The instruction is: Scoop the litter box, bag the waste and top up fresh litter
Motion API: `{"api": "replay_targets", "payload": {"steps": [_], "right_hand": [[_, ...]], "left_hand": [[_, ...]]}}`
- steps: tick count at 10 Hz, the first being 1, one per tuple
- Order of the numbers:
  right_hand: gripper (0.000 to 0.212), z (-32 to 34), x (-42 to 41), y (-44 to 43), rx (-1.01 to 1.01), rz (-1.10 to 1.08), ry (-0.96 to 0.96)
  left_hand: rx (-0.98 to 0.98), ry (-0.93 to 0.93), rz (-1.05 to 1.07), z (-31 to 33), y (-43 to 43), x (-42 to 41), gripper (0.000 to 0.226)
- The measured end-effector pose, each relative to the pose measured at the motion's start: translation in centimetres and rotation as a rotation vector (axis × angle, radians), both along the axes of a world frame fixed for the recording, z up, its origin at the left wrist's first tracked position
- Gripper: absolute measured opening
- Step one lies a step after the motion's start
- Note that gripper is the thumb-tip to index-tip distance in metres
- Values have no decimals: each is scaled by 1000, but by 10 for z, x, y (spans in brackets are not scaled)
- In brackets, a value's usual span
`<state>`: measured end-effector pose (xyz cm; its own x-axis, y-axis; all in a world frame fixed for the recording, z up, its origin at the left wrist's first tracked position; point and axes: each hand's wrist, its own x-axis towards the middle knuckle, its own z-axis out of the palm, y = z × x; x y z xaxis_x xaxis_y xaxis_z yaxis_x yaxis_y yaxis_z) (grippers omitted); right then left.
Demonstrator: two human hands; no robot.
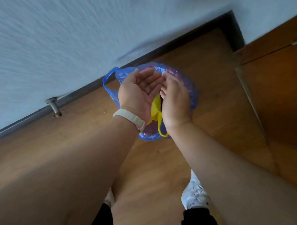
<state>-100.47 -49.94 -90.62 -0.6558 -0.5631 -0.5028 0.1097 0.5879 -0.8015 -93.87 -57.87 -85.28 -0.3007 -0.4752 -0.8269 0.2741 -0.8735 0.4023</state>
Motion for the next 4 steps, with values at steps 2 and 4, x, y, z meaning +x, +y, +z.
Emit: {"api": "replay_targets", "payload": {"steps": [2, 4], "right_hand": [[38, 21, -7, 1, 152, 305, 177], [47, 26, -20, 10, 295, 715, 442]], "left_hand": [[-528, -526, -822, -35, -14, 21, 20], [-1052, -854, -1602, -38, -23, 44, 51]]}}
